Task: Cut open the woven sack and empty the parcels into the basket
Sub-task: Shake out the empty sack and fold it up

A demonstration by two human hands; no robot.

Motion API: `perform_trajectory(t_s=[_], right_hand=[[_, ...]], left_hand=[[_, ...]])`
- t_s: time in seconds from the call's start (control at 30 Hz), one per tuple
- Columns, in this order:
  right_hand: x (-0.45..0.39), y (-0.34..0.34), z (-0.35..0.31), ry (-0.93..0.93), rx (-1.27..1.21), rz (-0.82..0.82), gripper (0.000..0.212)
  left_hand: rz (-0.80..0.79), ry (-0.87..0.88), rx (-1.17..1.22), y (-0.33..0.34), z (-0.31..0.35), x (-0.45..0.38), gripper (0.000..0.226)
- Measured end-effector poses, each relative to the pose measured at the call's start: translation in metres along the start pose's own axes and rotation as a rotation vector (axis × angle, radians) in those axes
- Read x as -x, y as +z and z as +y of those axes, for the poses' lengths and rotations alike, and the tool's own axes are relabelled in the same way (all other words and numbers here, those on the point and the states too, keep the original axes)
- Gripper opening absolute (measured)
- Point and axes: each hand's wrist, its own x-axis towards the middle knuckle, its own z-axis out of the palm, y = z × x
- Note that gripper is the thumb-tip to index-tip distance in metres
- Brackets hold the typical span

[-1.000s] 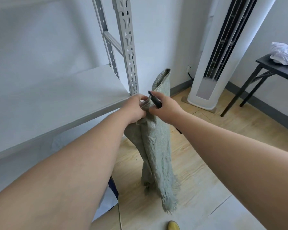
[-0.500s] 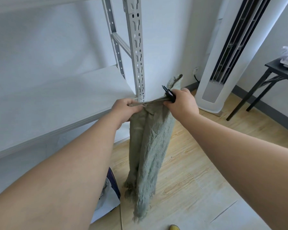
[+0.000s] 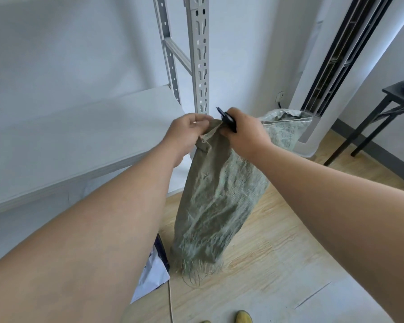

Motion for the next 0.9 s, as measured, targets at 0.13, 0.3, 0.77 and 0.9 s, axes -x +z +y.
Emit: perform_trajectory(t_s=[0.13,0.3,0.77,0.9], right_hand=[[-0.003,-0.015,0.0,-0.049,-0.152,0.11,0.016],[-0.013,-0.041,-0.005,-0.065,-0.341,0.189,0.025],[0.016,-0.011,0.013,0.48,-0.402,0.069,0.046],[0.008,-0.018,0.012,0.458,-0.305,0.082,0.023]], left_hand=[[-0.193,-0.095,0.145,-0.01,-0.012,-0.001,0.07],[-0.339,-0.153,-0.378,-0.003,-0.053,0.004,0.051],[0.043,0.078,-0.162,0.079,-0.025,0.005,0.025],[-0.071,0.127,-0.019,0.083,-0.035,0.017,0.019]])
